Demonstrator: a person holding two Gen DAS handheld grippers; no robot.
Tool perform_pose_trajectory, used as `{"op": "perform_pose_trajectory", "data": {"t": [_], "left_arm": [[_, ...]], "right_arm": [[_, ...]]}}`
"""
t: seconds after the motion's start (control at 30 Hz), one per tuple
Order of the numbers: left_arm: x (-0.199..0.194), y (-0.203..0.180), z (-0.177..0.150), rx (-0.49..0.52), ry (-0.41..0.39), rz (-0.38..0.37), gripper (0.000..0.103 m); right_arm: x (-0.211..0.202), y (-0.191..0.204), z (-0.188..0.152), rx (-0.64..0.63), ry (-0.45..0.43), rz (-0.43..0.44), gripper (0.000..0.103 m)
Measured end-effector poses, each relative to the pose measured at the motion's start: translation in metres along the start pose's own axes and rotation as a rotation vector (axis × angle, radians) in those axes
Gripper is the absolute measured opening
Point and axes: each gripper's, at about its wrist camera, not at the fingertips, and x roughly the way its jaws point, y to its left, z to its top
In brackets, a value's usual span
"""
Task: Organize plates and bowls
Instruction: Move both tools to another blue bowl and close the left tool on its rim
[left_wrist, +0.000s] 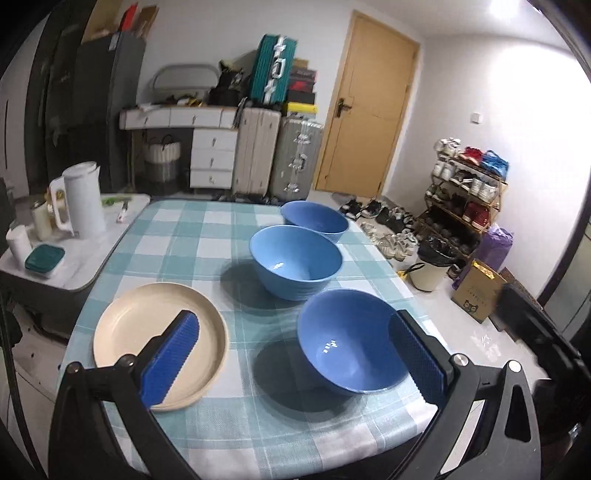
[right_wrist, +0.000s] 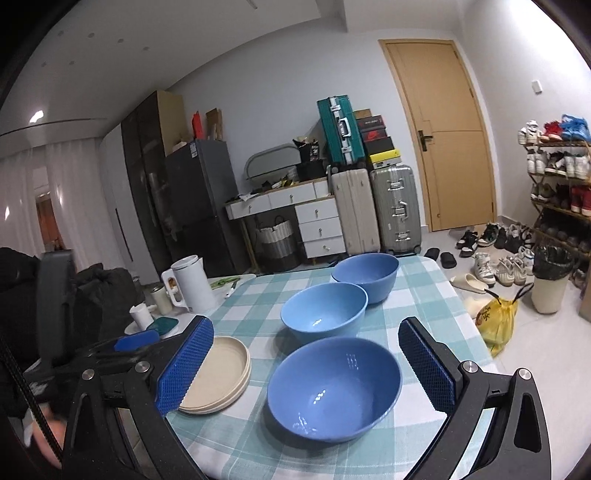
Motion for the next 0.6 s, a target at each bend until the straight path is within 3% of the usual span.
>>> {"op": "perform_pose_trajectory", "data": {"t": [0.1, 0.2, 0.37, 0.47, 0.53, 0.6], "left_arm": [[0.011, 0.009, 0.027, 0.01, 0.025, -0.002, 0.103], [0.04, 0.02, 0.058, 0.003, 0.121, -0.013, 0.103], [0.106, 0.038, 0.098, -0.03, 0.236, 0.078, 0.103], [0.15, 0.042, 0.111, -0.017, 0.336, 0.095, 0.103], [0.182, 0.039, 0.114, 0.014, 0.411, 0.093, 0.103], [0.211, 0.039, 0.116, -0.019, 0.488, 0.045, 0.102]], "right_arm": [[0.013, -0.001, 0.029, -0.033, 0.049, -0.002, 0.102], [0.038, -0.013, 0.055, 0.002, 0.127, 0.002, 0.102], [0.109, -0.04, 0.089, 0.076, 0.297, 0.028, 0.102], [0.154, -0.056, 0.099, 0.084, 0.356, 0.009, 0.102], [0.194, -0.069, 0.099, 0.081, 0.446, -0.02, 0.102], [0.221, -0.082, 0.095, 0.101, 0.505, -0.046, 0.102]]}}
